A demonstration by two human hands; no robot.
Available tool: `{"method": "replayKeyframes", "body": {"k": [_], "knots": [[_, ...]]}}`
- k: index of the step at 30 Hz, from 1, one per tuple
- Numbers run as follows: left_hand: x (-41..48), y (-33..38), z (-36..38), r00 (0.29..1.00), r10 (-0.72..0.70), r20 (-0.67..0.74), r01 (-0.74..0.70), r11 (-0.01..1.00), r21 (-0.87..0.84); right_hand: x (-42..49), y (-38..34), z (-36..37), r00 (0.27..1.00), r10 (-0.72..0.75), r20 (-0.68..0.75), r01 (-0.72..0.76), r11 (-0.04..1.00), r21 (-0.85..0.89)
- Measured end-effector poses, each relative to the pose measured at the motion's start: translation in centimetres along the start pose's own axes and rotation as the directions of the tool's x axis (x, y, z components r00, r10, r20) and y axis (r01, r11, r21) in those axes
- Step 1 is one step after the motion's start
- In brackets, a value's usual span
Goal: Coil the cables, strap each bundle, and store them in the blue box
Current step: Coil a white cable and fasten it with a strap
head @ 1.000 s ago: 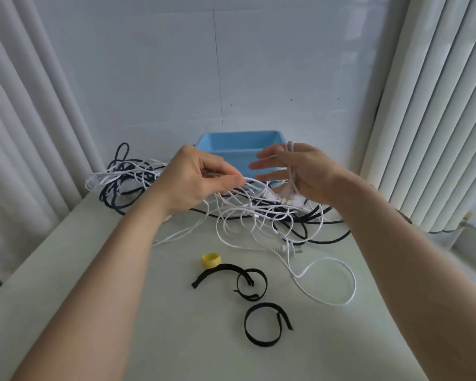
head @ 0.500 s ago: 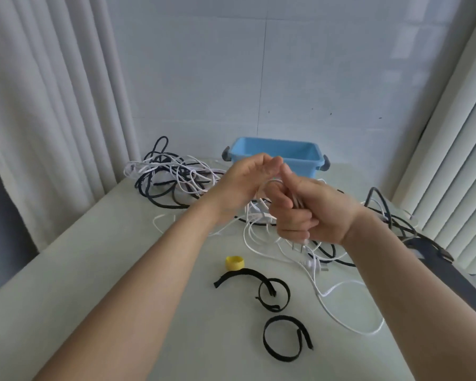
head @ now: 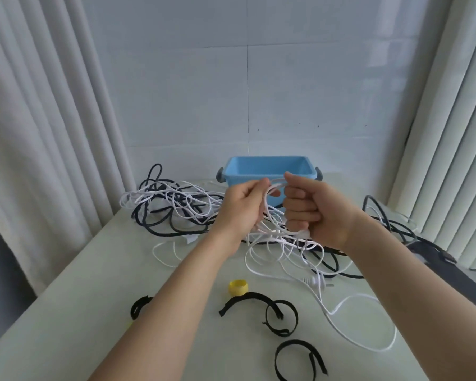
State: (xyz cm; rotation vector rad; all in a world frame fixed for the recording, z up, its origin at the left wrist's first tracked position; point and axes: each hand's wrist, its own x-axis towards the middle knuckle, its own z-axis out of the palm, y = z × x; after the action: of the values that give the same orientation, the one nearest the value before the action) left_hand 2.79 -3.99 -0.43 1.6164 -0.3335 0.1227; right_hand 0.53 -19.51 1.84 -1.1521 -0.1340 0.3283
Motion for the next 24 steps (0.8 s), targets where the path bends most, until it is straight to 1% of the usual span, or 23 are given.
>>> {"method": "replayKeyframes", "body": {"k": [2,5,7,9,10,12,14,16,18,19,20,21,22,23,24], "knots": [[-0.1,0.2,-0.1,0.999,0.011,0.039,-0.011,1.000,-0.010,0.1,-0.5,-0.4,0.998,-0.069,0.001,0.068,0.986,0.151],[0.0,-0.4,-0.6,0.995,0.005,0.100,-0.007,1.000,0.024,0.3,-1.6,-1.1,0.975,-0.203,-0.093,0.223,0.895,0.387],[0.2,-0.8,-0.9,0.992,0.005,0.128,-0.015,0.997,0.073,0.3,-2.4,-1.8,0.942,-0.269,-0.199,0.332,0.824,0.458],[0.3,-1.2,-1.0,0.985,0.024,0.168,-0.052,0.985,0.163,0.3,-3.1,-2.6,0.894,-0.312,-0.322,0.434,0.778,0.453],[0.3,-1.4,-1.0,0.981,0.026,0.195,-0.069,0.973,0.219,0.2,-3.4,-2.9,0.858,-0.335,-0.390,0.487,0.772,0.409],[0.4,-1.7,-1.0,0.973,0.005,0.233,-0.083,0.941,0.327,0.0,-4.0,-3.4,0.754,-0.393,-0.527,0.579,0.776,0.251],[0.6,-1.9,-1.2,0.971,-0.015,0.238,-0.089,0.903,0.420,-0.5,-4.4,-3.8,0.654,-0.452,-0.606,0.626,0.774,0.099],[0.6,-1.8,-1.4,0.970,-0.019,0.241,-0.104,0.867,0.487,-0.8,-4.6,-4.2,0.584,-0.500,-0.639,0.643,0.766,-0.013],[0.5,-1.3,-1.7,0.967,-0.014,0.255,-0.118,0.861,0.495,-0.8,-4.6,-4.7,0.510,-0.550,-0.661,0.642,0.755,-0.133],[0.4,-1.0,-1.8,0.964,0.001,0.267,-0.139,0.856,0.499,-0.8,-4.5,-5.0,0.470,-0.586,-0.660,0.626,0.749,-0.219],[0.4,-0.7,-2.0,0.959,0.023,0.283,-0.167,0.850,0.500,-0.8,-4.3,-5.3,0.436,-0.640,-0.633,0.587,0.735,-0.339],[0.3,-0.3,-2.0,0.954,0.055,0.295,-0.200,0.851,0.486,-0.7,-4.2,-5.6,0.423,-0.703,-0.572,0.528,0.704,-0.475],[0.1,0.2,-2.0,0.949,0.098,0.299,-0.232,0.862,0.451,-0.5,-3.9,-5.8,0.451,-0.742,-0.496,0.465,0.670,-0.579],[-0.1,0.7,-1.9,0.946,0.145,0.290,-0.255,0.883,0.393,-0.4,-3.6,-5.9,0.509,-0.749,-0.425,0.411,0.645,-0.645],[-0.2,1.3,-1.9,0.945,0.188,0.268,-0.270,0.909,0.318,-0.1,-3.3,-5.9,0.584,-0.725,-0.364,0.381,0.641,-0.666]]}}
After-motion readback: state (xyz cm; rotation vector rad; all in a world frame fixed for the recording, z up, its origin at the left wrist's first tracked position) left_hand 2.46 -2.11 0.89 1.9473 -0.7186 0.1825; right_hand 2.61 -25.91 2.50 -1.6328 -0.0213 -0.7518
